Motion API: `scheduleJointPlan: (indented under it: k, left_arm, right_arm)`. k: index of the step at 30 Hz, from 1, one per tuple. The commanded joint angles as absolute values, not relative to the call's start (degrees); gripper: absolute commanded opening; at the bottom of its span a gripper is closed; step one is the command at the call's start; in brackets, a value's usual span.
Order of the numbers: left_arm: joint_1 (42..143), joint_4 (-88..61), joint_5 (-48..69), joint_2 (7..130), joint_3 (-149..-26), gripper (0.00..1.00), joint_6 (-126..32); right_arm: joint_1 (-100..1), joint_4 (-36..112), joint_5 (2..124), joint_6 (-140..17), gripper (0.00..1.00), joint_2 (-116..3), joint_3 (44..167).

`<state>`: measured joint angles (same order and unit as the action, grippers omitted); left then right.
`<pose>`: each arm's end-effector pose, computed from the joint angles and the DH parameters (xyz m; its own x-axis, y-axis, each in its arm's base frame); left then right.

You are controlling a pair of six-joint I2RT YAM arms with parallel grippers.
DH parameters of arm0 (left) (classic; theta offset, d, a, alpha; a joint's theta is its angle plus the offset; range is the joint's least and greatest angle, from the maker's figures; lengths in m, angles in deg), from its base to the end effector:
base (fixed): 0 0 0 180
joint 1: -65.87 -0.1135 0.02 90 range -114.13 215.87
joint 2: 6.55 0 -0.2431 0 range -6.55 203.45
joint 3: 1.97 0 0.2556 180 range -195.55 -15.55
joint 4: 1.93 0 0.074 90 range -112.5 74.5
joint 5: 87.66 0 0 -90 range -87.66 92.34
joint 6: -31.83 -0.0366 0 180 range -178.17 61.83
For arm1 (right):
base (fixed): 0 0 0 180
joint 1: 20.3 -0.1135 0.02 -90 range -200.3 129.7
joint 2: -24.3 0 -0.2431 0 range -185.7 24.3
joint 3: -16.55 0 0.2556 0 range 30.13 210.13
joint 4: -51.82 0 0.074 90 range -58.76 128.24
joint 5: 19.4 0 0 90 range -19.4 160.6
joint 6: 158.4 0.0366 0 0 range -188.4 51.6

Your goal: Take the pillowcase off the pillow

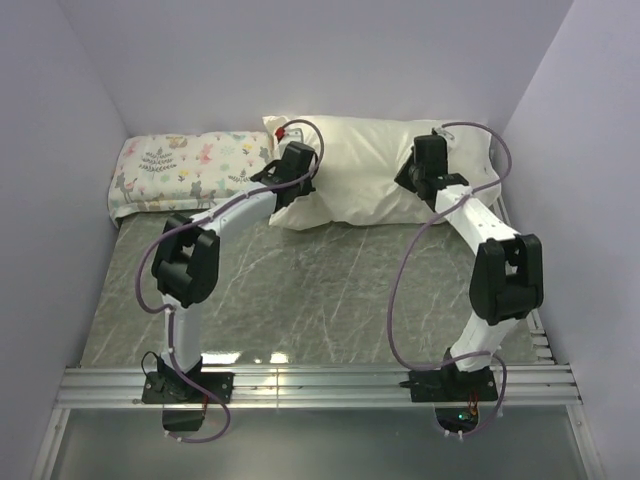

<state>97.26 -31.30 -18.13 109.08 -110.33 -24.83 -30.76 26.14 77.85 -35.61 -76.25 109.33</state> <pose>0.4041 -0.2316 0.2357 -0.5621 -0.2602 -0.7851 -0.0724 0.9611 -0.2666 0.4038 0.0699 0.2571 -0.4971 0.4545 -0.7391 0.2292 0.8903 0.3934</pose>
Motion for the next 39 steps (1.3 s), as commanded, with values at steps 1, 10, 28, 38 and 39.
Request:
scheduleJointPlan:
  k: [1,10,28,38,39]
  left_arm:
    - [99.16,-33.86,-21.21,101.47,-116.52,0.00,-30.30]
    - [106.64,-40.19,-25.61,87.51,-122.87,0.00,-33.66]
    - [105.51,-49.06,-32.73,46.63,-84.28,0.53,-14.41]
    - [105.59,-45.66,-24.38,52.05,-84.38,0.87,-14.49]
    - [105.59,-44.61,-24.03,53.03,-83.58,0.87,-14.06]
  right_arm:
    - [-29.44,25.85,81.50,-36.24,0.00,-66.61,106.96]
    - [-28.12,26.99,75.10,-35.62,0.00,-48.32,96.84]
    - [-65.62,33.66,76.41,-31.15,0.00,-49.24,87.35]
    - [-77.51,40.79,79.56,-31.23,0.06,-57.45,91.40]
    - [-77.43,41.14,80.18,-31.75,0.10,-56.30,90.43]
